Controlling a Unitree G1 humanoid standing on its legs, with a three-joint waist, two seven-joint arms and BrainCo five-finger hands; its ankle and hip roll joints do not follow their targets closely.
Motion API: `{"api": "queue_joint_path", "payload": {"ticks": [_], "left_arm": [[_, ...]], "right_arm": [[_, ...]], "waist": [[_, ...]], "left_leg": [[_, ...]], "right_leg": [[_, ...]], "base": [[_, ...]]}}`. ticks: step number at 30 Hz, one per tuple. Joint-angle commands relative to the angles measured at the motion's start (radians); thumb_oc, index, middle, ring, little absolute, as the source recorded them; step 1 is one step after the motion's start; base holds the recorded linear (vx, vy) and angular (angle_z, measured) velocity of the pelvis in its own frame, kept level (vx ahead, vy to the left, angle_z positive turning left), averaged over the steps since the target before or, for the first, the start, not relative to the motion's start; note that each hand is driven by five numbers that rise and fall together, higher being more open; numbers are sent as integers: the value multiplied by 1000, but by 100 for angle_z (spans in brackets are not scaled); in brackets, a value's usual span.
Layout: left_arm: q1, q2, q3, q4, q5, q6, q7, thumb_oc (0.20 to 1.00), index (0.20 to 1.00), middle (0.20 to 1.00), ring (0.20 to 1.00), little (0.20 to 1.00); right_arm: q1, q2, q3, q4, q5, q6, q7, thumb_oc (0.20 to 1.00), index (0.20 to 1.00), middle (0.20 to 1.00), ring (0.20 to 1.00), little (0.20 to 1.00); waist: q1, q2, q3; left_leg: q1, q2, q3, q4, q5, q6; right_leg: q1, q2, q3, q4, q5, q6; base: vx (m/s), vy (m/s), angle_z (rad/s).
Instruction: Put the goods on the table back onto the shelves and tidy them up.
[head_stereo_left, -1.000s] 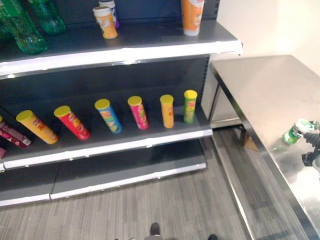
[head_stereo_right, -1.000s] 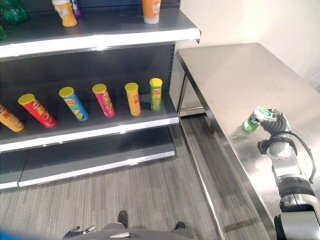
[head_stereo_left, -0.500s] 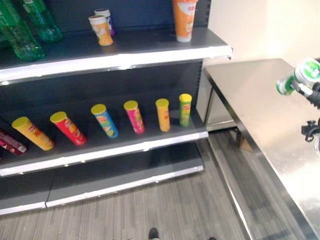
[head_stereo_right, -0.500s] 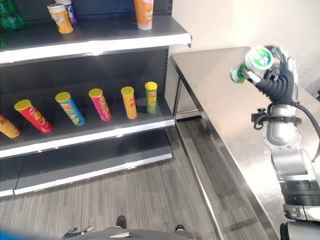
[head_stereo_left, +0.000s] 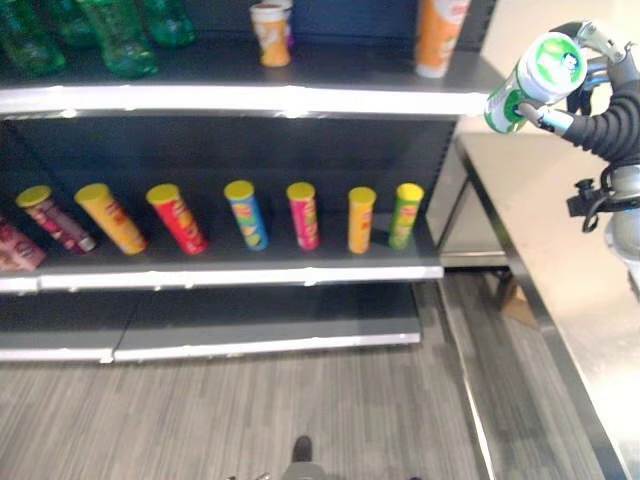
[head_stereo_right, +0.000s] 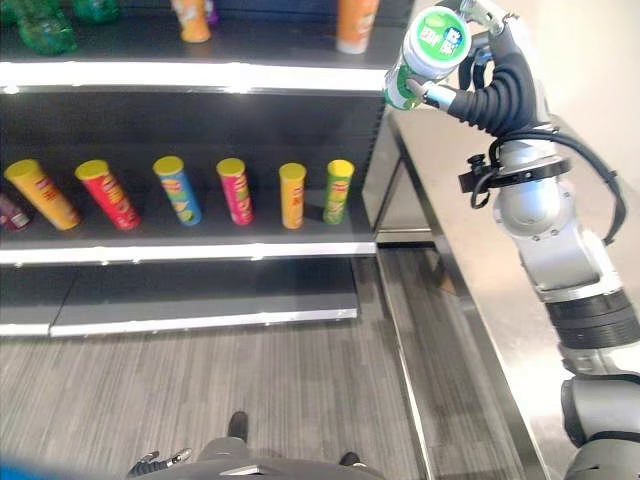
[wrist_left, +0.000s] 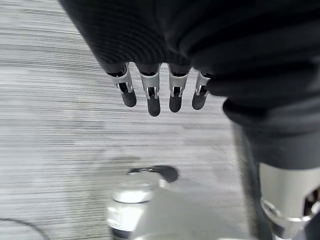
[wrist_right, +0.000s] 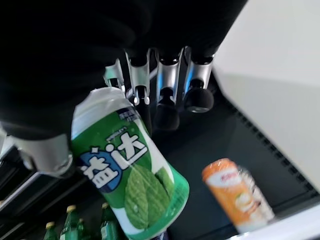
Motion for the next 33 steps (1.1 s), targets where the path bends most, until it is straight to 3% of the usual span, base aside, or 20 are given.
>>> {"api": "queue_joint_path", "payload": {"ticks": [1, 4, 5, 8, 14, 15, 17, 18, 22, 23, 27, 33], "left_arm": [[-17, 41, -32, -14, -39, -10, 25, 1000, 1000, 1000, 1000, 1000], [-6, 38, -37, -7, -34, -8, 21, 1000, 1000, 1000, 1000, 1000], [-12, 40, -45, 7, -14, -6, 23, 1000, 1000, 1000, 1000, 1000], [-14, 68, -45, 4, -2, -8, 23, 1000, 1000, 1000, 1000, 1000], [-11, 119, -45, 2, 4, -14, 19, 1000, 1000, 1000, 1000, 1000], [-11, 118, -43, 2, 4, -14, 19, 1000, 1000, 1000, 1000, 1000], [-15, 150, -59, -2, 7, -15, 5, 1000, 1000, 1000, 1000, 1000], [-15, 149, -59, -2, 6, -15, 5, 1000, 1000, 1000, 1000, 1000], [-21, 153, -70, 2, -13, -23, -17, 1000, 1000, 1000, 1000, 1000], [-30, 168, -76, 7, -2, -26, -10, 1000, 1000, 1000, 1000, 1000], [-23, 150, -67, -10, -41, -24, -24, 1000, 1000, 1000, 1000, 1000], [-22, 134, -71, -20, -55, -23, -23, 1000, 1000, 1000, 1000, 1000]], "right_arm": [[-61, -57, -3, 16, 53, -7, -14, 200, 200, 200, 200, 200], [-64, -49, 8, 31, 64, 7, -8, 200, 200, 200, 200, 200], [-61, -36, 5, 45, 71, 16, 1, 200, 200, 200, 200, 200], [-100, -32, 28, 83, 86, 30, 7, 200, 200, 200, 200, 200], [-234, -51, 116, 228, 130, 43, 3, 200, 200, 200, 200, 200], [-239, -51, 121, 231, 131, 42, 2, 200, 200, 200, 200, 200], [-293, -89, 153, 291, 159, 40, 7, 200, 200, 200, 200, 200], [-297, -89, 157, 294, 160, 39, 7, 200, 200, 200, 200, 200], [-426, -117, 251, 430, 209, 40, 10, 200, 200, 200, 200, 200], [-468, -144, 290, 522, 213, 43, 6, 200, 200, 200, 200, 200], [-494, -108, 313, 570, 250, 62, 35, 200, 200, 200, 200, 200], [-485, -87, 344, 626, 243, 76, 67, 200, 200, 200, 200, 200]], "waist": [[14, 22, -16], [20, 37, -38], [24, 36, -51], [41, 12, -53], [71, -26, -46], [71, -26, -46], [67, -31, -30], [67, -30, -30], [57, -16, -27], [59, -28, -8], [57, -34, -23], [60, -49, -44]], "left_leg": [[9, 139, 16, -61, 118, -70], [27, 116, 22, -65, 88, -64], [39, 71, 18, -65, 50, -48], [45, -6, 21, -61, 0, -1], [60, -109, 20, -70, -44, 57], [59, -110, 20, -70, -44, 57], [55, -124, 2, -82, -40, 67], [55, -123, 4, -81, -40, 67], [55, -140, -28, -84, -41, 67], [62, -143, -35, -78, -45, 63], [59, -141, -56, -77, -38, 50], [66, -115, -55, -67, -41, 29]], "right_leg": [[-12, -14, 73, 26, -102, 49], [0, -54, 75, 42, -89, 68], [1, -109, 73, 61, -64, 89], [-22, -184, 90, 109, -27, 112], [-54, -266, 88, 183, 52, 140], [-56, -267, 89, 184, 52, 140], [-101, -208, 174, 233, 27, 118], [-103, -207, 175, 235, 26, 117], [-152, -121, 240, 153, -4, 97], [-135, -102, 250, 90, -15, 101], [-101, -86, 231, 49, 4, 98], [-57, -68, 195, 23, -15, 90]], "base": [[49, 335, 46], [96, 337, 43], [170, 542, 27], [96, 420, 28], [43, 237, 13], [36, 115, 2], [20, 78, -6], [14, 54, 11], [50, 19, 34], [43, -47, 18], [73, -88, 48], [80, -85, 11]]}}
